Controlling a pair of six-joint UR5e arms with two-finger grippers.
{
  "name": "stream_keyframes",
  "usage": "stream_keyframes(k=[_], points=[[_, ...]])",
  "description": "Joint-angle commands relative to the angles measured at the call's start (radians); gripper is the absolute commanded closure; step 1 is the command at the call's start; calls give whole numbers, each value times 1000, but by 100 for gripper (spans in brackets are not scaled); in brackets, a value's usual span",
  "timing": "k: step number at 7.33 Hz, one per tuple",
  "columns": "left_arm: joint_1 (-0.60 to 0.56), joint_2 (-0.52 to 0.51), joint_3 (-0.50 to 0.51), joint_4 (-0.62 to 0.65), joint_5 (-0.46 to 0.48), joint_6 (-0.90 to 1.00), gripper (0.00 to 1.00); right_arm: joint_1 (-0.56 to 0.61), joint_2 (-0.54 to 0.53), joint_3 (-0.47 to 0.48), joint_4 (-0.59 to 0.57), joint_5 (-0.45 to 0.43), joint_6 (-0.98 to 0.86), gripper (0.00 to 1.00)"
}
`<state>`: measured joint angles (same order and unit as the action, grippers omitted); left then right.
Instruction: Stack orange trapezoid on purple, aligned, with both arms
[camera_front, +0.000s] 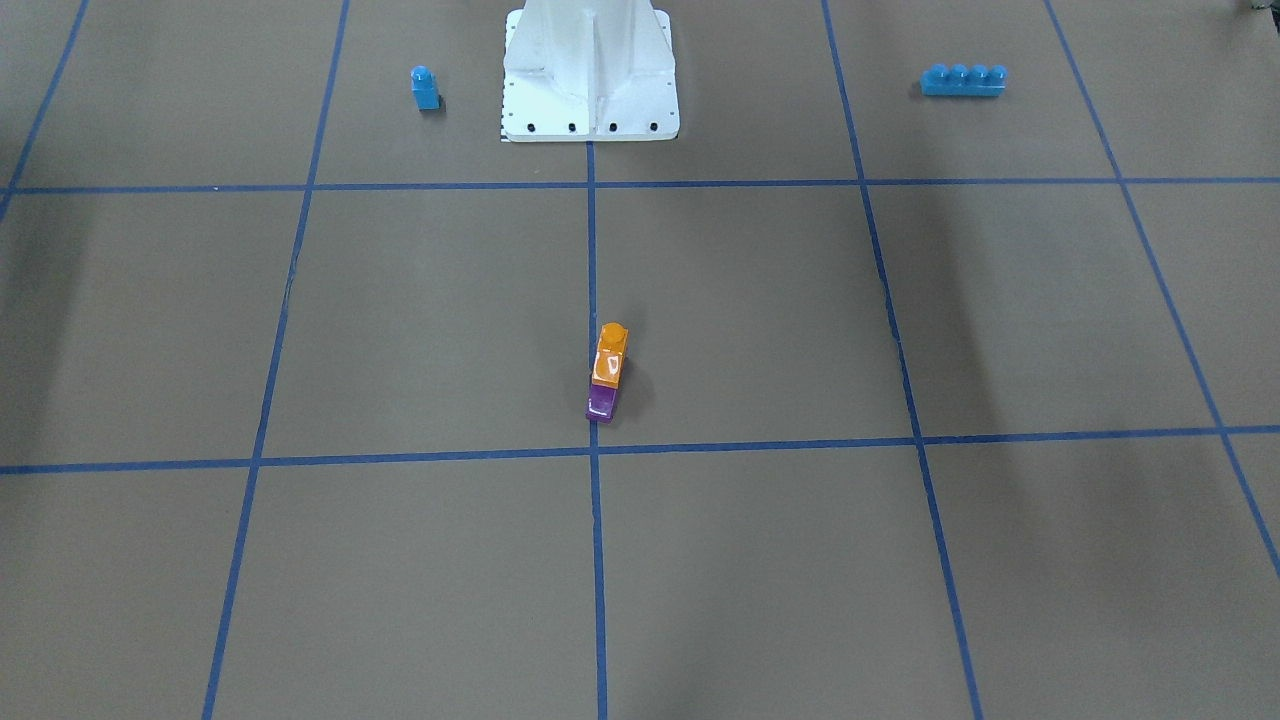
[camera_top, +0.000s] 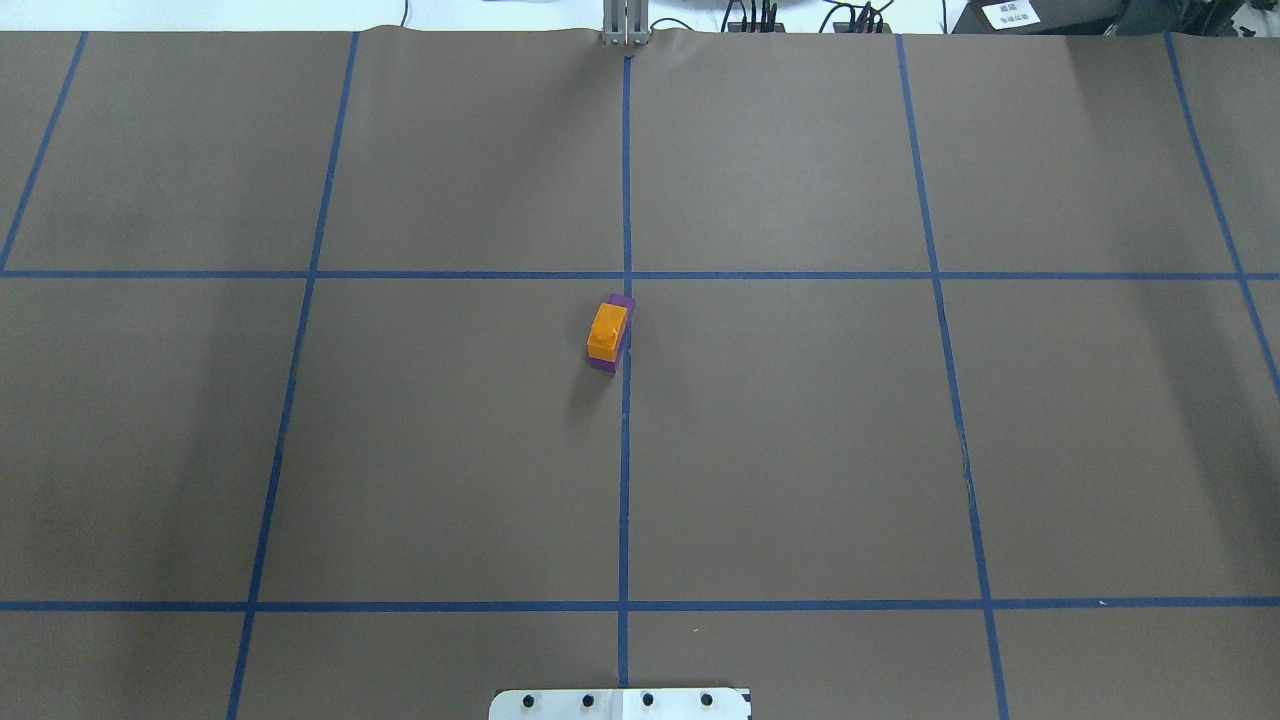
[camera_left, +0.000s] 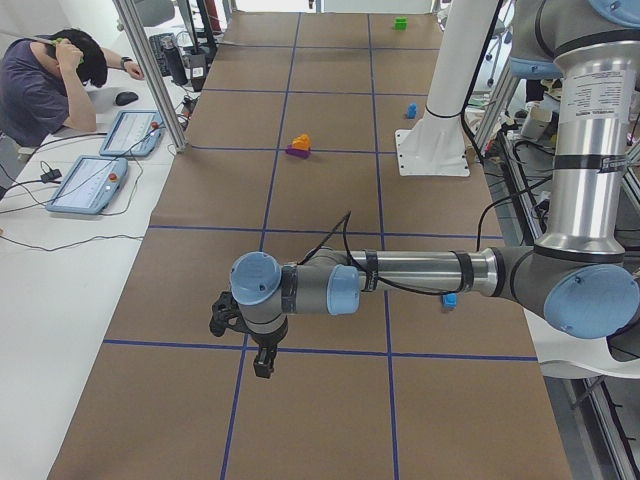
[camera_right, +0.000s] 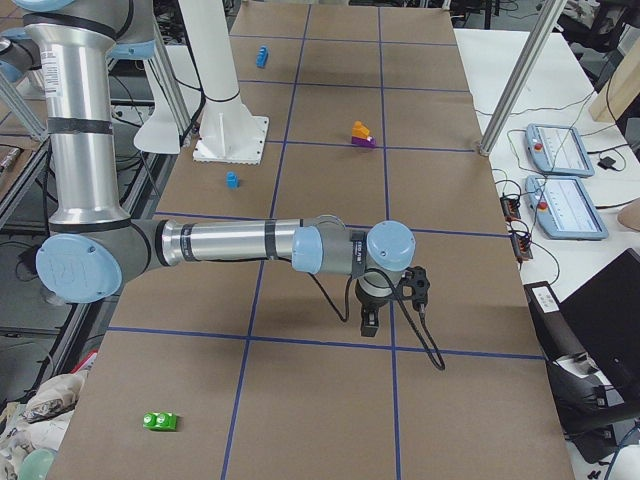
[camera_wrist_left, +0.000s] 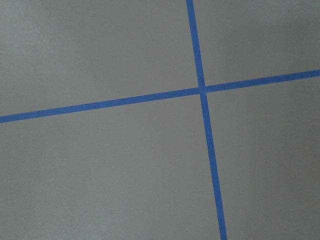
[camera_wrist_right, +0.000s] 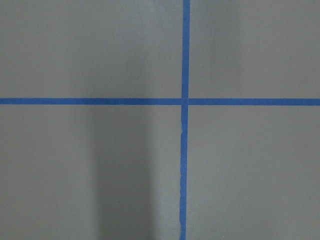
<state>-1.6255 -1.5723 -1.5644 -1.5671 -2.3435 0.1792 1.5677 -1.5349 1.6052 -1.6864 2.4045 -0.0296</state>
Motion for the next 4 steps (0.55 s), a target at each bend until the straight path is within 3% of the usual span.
stream_keyframes(k=[1,4], points=[[-14,1,-23,7,1,-7,0,2,4,-18,1,-1,-27,0],[-11,-6,-26,7,7,-17,0,2,4,-10,1,-1,-24,0]])
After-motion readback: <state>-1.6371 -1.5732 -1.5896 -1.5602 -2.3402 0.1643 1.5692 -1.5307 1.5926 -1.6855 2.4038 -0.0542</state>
